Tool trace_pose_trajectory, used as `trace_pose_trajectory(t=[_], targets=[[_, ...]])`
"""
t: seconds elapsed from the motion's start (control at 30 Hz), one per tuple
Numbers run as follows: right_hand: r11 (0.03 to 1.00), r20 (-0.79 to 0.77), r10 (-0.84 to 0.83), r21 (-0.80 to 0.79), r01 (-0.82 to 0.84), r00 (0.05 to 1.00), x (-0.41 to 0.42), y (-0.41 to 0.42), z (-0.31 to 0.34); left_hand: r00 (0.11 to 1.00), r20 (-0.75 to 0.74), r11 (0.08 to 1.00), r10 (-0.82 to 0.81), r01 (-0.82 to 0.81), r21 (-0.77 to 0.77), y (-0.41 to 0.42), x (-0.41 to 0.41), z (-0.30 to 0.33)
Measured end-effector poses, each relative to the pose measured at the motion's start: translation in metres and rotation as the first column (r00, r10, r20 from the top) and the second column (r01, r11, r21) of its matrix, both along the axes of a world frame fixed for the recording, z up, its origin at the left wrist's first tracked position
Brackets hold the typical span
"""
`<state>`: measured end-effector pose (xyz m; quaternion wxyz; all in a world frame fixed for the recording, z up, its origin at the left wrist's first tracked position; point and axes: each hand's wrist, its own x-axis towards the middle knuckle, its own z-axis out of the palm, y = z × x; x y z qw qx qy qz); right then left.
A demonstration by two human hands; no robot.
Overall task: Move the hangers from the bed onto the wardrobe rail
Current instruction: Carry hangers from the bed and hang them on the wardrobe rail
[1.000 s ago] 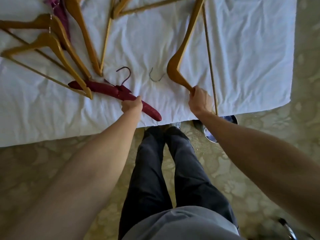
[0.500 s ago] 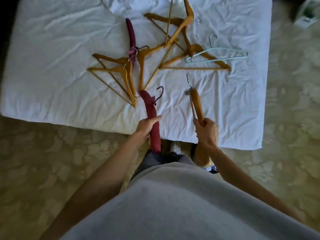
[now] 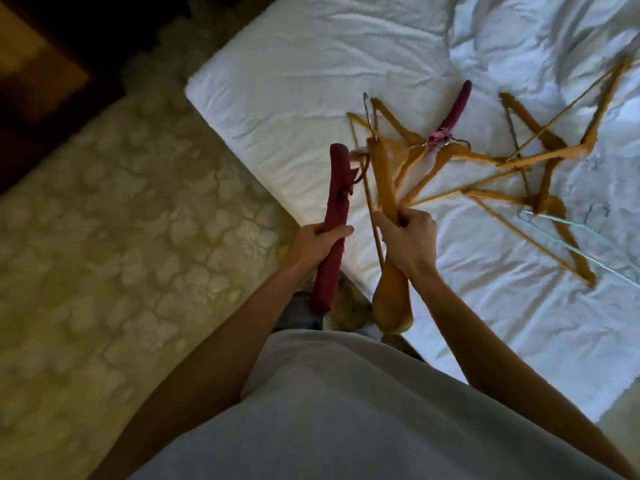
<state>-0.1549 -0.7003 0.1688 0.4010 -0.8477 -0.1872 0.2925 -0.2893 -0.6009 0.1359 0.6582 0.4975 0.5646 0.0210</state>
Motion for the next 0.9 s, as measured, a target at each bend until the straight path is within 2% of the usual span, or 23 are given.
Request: trace_pose_trajectory(t=[0.2,0.4,0.6,0.9], targets=[[0.958,0.039,0.277,0.072,-0.279,0.960,-0.073,0.130,0.002,0.937,0.045,0.938,0.346,-0.347,0.016,0.077,-0.098,0.001],[0.861,0.044,0.495,0.107,-0.497,0.868,-0.170,0.267,0.009,0.819,0.156,0.830,0.553,-0.558,-0.015,0.188,-0.202,0.012],[0.777,0.060,0.619,0.101,-0.621,0.783,-0.260,0.401,0.026,0.725,0.232,0.751,0.649,-0.658,-0.045,0.303,-0.291,0.026],[0.686,0.120,0.709,0.114,-0.719,0.695,-0.353,0.601,0.033,0.668,0.272,0.700,0.693,-0.713,-0.032,0.483,-0.389,0.025]])
